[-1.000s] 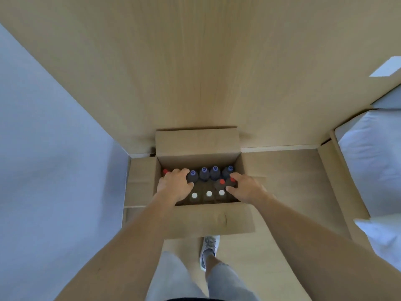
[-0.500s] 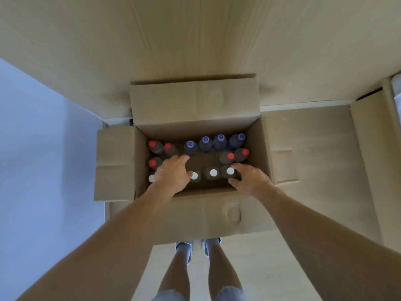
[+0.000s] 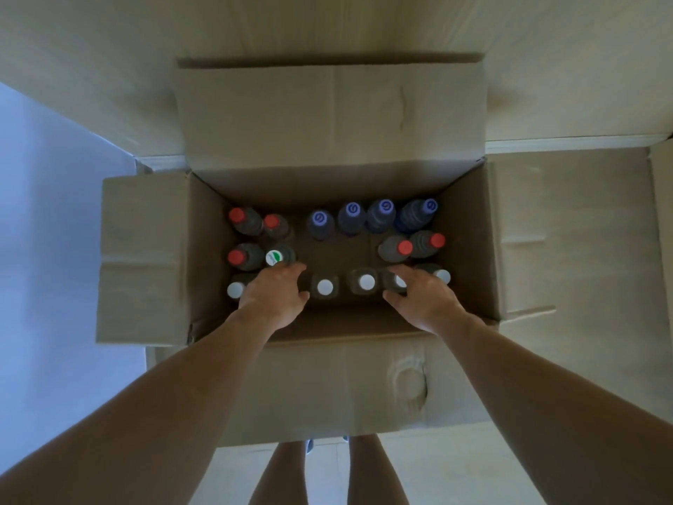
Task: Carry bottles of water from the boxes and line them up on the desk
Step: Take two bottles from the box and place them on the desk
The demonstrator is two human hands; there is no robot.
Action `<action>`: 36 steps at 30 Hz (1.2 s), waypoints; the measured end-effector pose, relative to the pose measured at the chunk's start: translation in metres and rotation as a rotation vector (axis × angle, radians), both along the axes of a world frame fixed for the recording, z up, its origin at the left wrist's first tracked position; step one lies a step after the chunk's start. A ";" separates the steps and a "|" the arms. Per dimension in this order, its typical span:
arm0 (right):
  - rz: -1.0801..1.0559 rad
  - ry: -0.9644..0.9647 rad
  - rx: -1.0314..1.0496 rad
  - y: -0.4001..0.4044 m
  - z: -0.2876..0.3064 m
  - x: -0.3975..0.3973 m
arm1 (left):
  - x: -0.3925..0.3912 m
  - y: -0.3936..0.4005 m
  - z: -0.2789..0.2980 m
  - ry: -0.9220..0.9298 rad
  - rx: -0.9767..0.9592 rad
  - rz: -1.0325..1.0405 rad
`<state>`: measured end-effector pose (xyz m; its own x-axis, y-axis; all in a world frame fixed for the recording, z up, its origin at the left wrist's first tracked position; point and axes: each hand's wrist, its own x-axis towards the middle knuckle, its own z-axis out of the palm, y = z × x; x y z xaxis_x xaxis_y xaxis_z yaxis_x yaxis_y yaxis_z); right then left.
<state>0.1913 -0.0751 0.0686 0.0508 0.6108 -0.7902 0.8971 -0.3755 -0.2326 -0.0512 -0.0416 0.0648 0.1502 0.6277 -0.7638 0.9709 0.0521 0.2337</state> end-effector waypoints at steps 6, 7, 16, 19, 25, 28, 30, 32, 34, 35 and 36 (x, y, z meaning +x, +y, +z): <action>-0.020 0.000 0.011 0.003 -0.024 0.012 | 0.004 0.010 -0.021 -0.003 -0.006 -0.028; -0.024 -0.008 0.018 0.004 -0.027 0.015 | 0.006 0.012 -0.024 -0.005 -0.001 -0.035; 0.010 -0.036 0.034 0.017 -0.049 0.028 | 0.023 0.014 -0.053 -0.039 -0.033 -0.071; 0.065 0.012 0.082 0.018 -0.055 0.019 | 0.027 0.012 -0.065 -0.033 -0.083 -0.117; 0.336 0.034 0.092 0.026 -0.083 -0.012 | 0.033 0.007 -0.095 -0.023 -0.112 -0.149; 0.489 -0.046 0.045 0.031 -0.100 -0.024 | 0.035 0.007 -0.111 -0.027 -0.108 -0.168; 0.525 -0.064 -0.004 0.035 -0.111 -0.030 | 0.035 0.006 -0.121 -0.038 -0.097 -0.152; 0.497 -0.048 -0.003 0.037 -0.123 -0.033 | 0.036 0.007 -0.130 -0.077 -0.059 -0.075; 0.420 -0.022 0.050 0.042 -0.131 -0.035 | 0.036 0.011 -0.135 -0.135 -0.011 0.076; 0.376 -0.004 0.070 0.046 -0.134 -0.036 | 0.036 0.014 -0.137 -0.154 0.007 0.146; 0.333 0.018 0.080 0.051 -0.136 -0.037 | 0.036 0.019 -0.139 -0.164 0.017 0.200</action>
